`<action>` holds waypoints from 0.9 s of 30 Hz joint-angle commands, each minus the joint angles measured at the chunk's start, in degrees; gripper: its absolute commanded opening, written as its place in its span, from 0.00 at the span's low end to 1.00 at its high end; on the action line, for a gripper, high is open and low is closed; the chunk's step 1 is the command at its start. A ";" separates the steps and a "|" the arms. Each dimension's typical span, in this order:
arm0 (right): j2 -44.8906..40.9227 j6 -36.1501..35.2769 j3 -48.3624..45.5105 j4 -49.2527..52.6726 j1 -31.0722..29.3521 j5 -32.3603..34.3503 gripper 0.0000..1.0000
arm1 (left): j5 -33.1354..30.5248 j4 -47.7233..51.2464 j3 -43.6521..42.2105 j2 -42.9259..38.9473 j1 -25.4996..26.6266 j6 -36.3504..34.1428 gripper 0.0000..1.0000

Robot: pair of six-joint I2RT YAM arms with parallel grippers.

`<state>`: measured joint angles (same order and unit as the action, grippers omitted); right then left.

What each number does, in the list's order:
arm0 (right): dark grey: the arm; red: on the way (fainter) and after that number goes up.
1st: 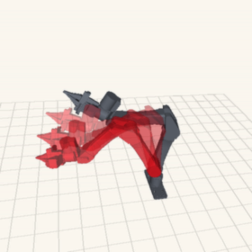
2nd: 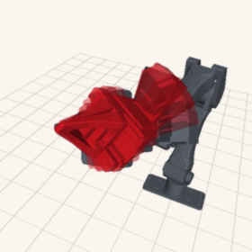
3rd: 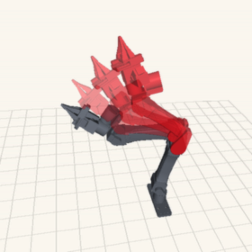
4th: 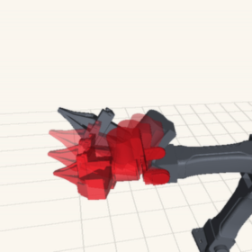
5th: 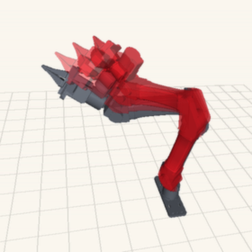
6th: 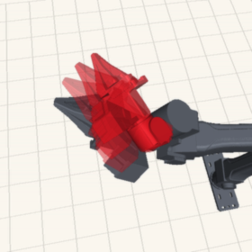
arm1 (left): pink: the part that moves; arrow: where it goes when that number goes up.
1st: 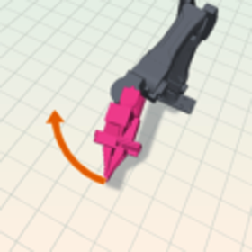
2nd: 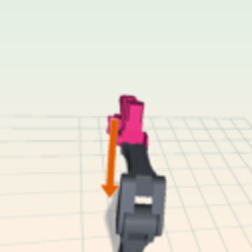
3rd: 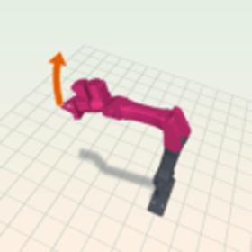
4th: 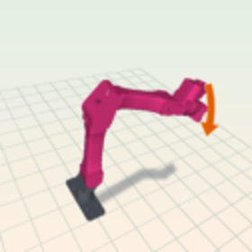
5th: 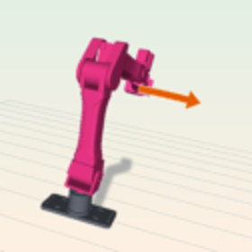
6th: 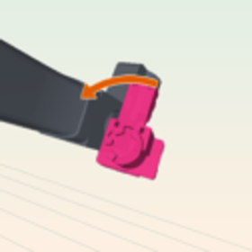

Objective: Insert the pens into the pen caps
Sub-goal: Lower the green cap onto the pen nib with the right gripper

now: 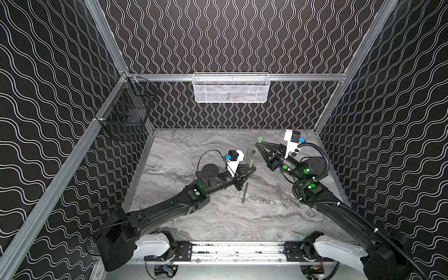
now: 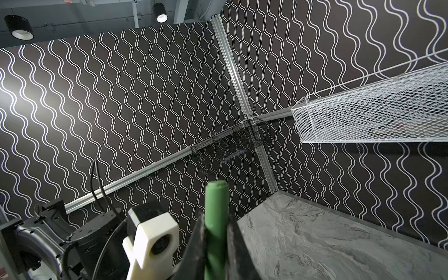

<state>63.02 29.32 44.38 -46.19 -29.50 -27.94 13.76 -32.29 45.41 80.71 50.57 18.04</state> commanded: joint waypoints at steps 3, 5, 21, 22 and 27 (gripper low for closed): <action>0.39 0.91 1.07 -2.06 -0.38 -0.77 0.04 | 0.52 -0.74 0.65 0.18 0.06 -0.30 0.00; 0.34 0.86 0.81 -1.92 -0.52 -0.79 0.04 | 0.30 -0.54 0.62 0.07 0.06 -0.44 0.00; -1.05 -0.52 -1.06 -0.74 -1.15 0.78 0.04 | -0.05 -0.75 0.41 0.00 0.06 -0.35 0.00; -0.97 -0.52 -0.76 -0.50 -1.18 0.79 0.04 | -0.10 -0.67 0.40 -0.07 0.06 -0.36 0.00; -0.31 -0.15 -0.43 -0.34 -1.22 0.04 0.04 | -0.31 -0.67 0.30 -0.46 0.06 -0.55 0.00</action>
<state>62.48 29.06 43.48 -45.50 -30.59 -27.70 13.67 -32.25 45.43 80.64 50.59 18.00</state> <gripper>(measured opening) 0.144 0.120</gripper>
